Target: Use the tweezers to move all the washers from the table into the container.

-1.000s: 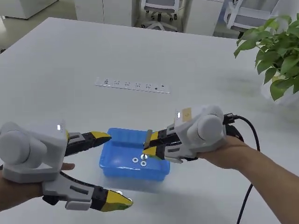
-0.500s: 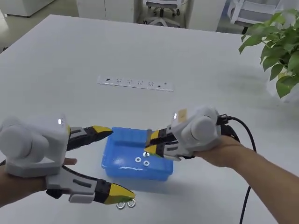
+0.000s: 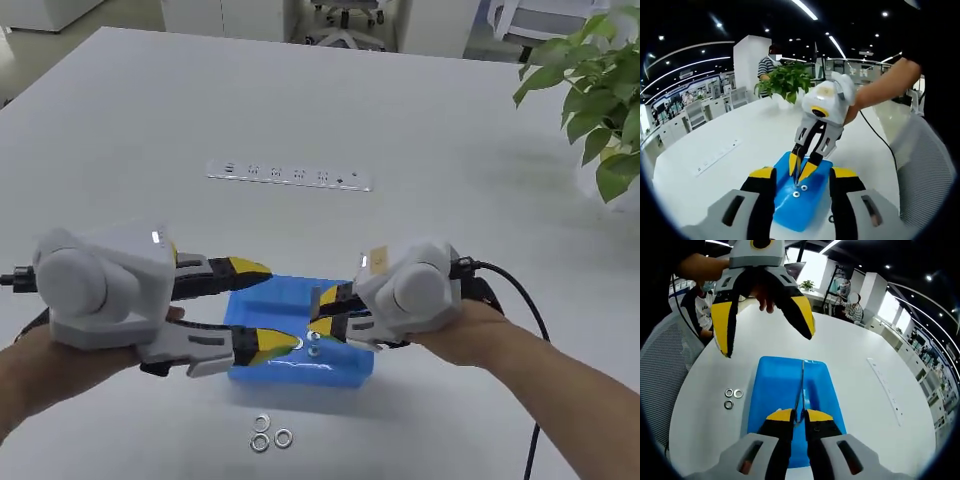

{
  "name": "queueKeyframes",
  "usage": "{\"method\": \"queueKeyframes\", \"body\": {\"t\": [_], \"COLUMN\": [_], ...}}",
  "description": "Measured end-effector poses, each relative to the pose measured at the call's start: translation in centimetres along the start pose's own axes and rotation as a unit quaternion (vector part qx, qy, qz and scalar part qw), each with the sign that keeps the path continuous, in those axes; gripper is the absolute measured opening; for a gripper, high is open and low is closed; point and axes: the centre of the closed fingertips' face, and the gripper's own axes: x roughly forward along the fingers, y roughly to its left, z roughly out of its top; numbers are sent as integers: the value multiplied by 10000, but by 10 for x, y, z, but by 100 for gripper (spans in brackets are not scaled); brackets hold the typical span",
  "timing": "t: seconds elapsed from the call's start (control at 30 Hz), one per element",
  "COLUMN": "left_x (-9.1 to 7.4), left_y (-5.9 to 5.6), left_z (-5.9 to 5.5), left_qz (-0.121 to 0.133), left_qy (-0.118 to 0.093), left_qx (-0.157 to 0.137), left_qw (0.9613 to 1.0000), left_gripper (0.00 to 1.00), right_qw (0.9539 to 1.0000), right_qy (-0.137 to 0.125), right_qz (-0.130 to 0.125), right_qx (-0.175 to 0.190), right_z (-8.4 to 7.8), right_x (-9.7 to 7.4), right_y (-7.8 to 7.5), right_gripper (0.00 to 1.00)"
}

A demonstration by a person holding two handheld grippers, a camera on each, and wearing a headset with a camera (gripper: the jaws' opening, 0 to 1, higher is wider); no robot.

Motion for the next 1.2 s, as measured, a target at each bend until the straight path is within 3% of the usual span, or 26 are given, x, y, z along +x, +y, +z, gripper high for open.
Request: {"method": "queueKeyframes", "body": {"t": [0.13,0.33,0.43,0.57,1.0,1.2], "left_x": [9,22,29,35,46,48], "left_y": [7,14,11,13,2,0], "left_z": [-3,-6,-7,-10,-7,-8], "left_qz": [23,-51,-225,-272,-813,-902], "left_qy": [174,334,423,603,640,628], "left_qx": [169,431,584,833,1017,1083], "left_qw": [9997,9985,9971,9943,9894,9880], "left_gripper": [30,23,20,17,7,7], "right_qw": [10000,10000,9999,9999,9997,9997], "right_qy": [11,21,35,61,55,52], "right_qz": [-17,10,48,74,112,150], "right_qx": [5,-47,-106,-138,-209,-206], "right_z": [-2,-3,-4,-7,-11,-12], "right_x": [1,4,6,6,7,6], "right_y": [-2,-4,-3,-2,-2,-2], "right_gripper": [10,10,10,10,10,11]}}
